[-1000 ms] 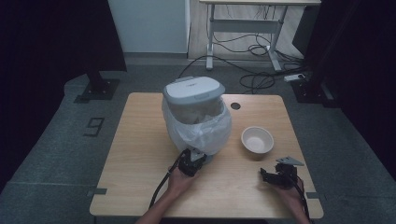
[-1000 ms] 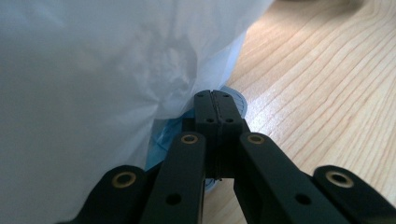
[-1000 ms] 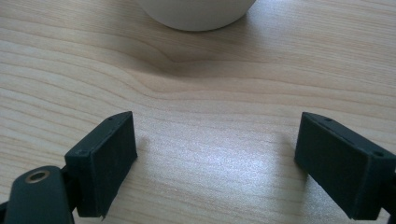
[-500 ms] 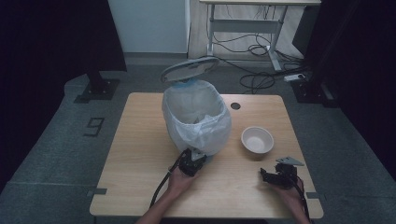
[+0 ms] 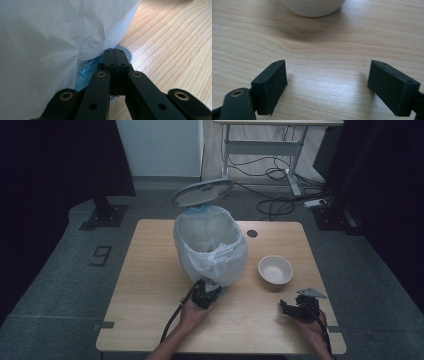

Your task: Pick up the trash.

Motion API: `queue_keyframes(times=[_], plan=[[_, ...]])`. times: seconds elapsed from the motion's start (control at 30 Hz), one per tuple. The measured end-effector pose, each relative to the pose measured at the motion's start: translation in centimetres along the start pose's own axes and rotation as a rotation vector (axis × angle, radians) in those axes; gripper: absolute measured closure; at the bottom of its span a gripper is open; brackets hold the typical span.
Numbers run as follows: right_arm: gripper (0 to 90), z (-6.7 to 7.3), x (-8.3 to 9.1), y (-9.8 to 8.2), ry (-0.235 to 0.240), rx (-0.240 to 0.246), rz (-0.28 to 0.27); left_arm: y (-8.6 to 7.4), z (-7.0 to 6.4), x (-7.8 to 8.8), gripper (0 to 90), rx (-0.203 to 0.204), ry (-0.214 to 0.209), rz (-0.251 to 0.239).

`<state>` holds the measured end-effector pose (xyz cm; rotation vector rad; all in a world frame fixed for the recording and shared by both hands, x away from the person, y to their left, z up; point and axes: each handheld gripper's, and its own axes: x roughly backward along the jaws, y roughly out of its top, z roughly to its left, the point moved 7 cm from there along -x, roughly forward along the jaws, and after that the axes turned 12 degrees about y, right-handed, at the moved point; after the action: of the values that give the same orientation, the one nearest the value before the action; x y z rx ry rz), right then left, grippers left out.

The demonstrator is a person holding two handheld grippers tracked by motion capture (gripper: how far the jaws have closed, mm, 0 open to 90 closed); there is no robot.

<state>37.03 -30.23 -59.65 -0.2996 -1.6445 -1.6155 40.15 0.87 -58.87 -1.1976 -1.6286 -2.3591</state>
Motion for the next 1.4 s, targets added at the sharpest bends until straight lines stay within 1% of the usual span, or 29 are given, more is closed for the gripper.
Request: queue_keyframes(times=[0.07, 0.1, 0.13, 0.2, 0.23, 0.27, 0.3, 0.33, 0.37, 0.4, 0.43, 0.47, 0.53, 0.73, 0.77, 0.8, 0.93, 1.2, 1.3, 1.4], plan=[[16.8, -0.2, 0.7, 0.5, 0.011, -0.023, -0.034, 0.0, 0.0, 0.0, 90.0, 0.0, -0.001, 0.0], [16.8, -0.2, 0.7, 0.5, 0.011, -0.023, -0.034, 0.0, 0.0, 0.0, 90.0, 0.0, -0.001, 0.0], [16.7, -0.3, 1.1, 0.8, 0.021, -0.032, -0.049, 0.0, 0.0, 0.0, 90.0, 0.0, 0.0, 0.0], [16.8, -0.3, 1.3, 1.0, 0.025, -0.035, -0.056, 0.0, 0.0, 0.0, 90.0, 0.0, 0.0, 0.001], [16.8, -0.2, 1.6, 1.6, 0.034, -0.038, -0.07, 0.0, 0.0, 0.0, 90.0, -0.002, 0.002, 0.0], [16.8, -0.2, 1.6, 1.6, 0.034, -0.038, -0.07, 0.0, 0.0, 0.0, 90.0, -0.002, 0.002, 0.0], [16.9, -0.2, 1.8, 2.0, 0.037, -0.04, -0.081, 0.0, 0.0, 0.0, 90.0, -0.003, 0.002, 0.0], [16.9, -0.1, 2.1, 2.7, 0.041, -0.042, -0.098, 0.0, 0.0, 0.0, 90.0, -0.004, 0.002, 0.0], [16.9, -0.1, 2.1, 2.7, 0.041, -0.042, -0.098, 0.0, 0.0, 0.0, 90.0, -0.004, 0.002, 0.0], [16.9, -0.1, 2.2, 3.3, 0.044, -0.042, -0.107, 0.0, 0.0, 0.0, 90.0, -0.004, 0.001, 0.0], [16.9, -0.1, 2.2, 3.3, 0.044, -0.042, -0.107, 0.0, 0.0, 0.0, 90.0, -0.003, 0.0, 0.0], [16.9, -0.2, 2.1, 3.8, 0.038, -0.039, -0.104, 0.0, 0.0, 0.0, 90.0, -0.003, 0.0, 0.0], [16.9, -0.2, 2.0, 4.1, 0.039, -0.041, -0.102, 0.0, 0.0, 0.0, 90.0, -0.004, 0.0, 0.0], [17.6, -0.9, 0.7, 5.9, 0.036, -0.054, -0.083, 0.0, 0.0, 0.0, 90.0, -0.012, 0.003, -0.002], [17.6, -0.9, 0.7, 5.9, 0.036, -0.054, -0.083, 0.0, 0.0, 0.0, 90.0, -0.012, 0.003, -0.002], [17.8, -1.1, 0.3, 6.4, 0.033, -0.057, -0.083, 0.0, 0.0, 0.0, 90.0, -0.011, 0.002, -0.002], [18.4, -1.5, -0.3, 7.4, 0.023, -0.068, -0.079, 0.0, 0.0, 0.0, 90.0, -0.009, -0.001, -0.001], [19.5, -3.1, -1.8, 8.7, -0.009, -0.096, -0.046, 0.0, 0.0, 0.0, 90.0, -0.011, -0.002, -0.002], [21.3, -3.5, -2.1, 9.2, -0.013, -0.103, -0.053, 0.0, 0.0, 0.0, 90.0, -0.011, -0.004, -0.002], [21.1, -4.0, -2.7, 9.4, -0.022, -0.111, -0.035, 0.0, 0.0, 0.0, 90.0, -0.014, -0.002, -0.002]])
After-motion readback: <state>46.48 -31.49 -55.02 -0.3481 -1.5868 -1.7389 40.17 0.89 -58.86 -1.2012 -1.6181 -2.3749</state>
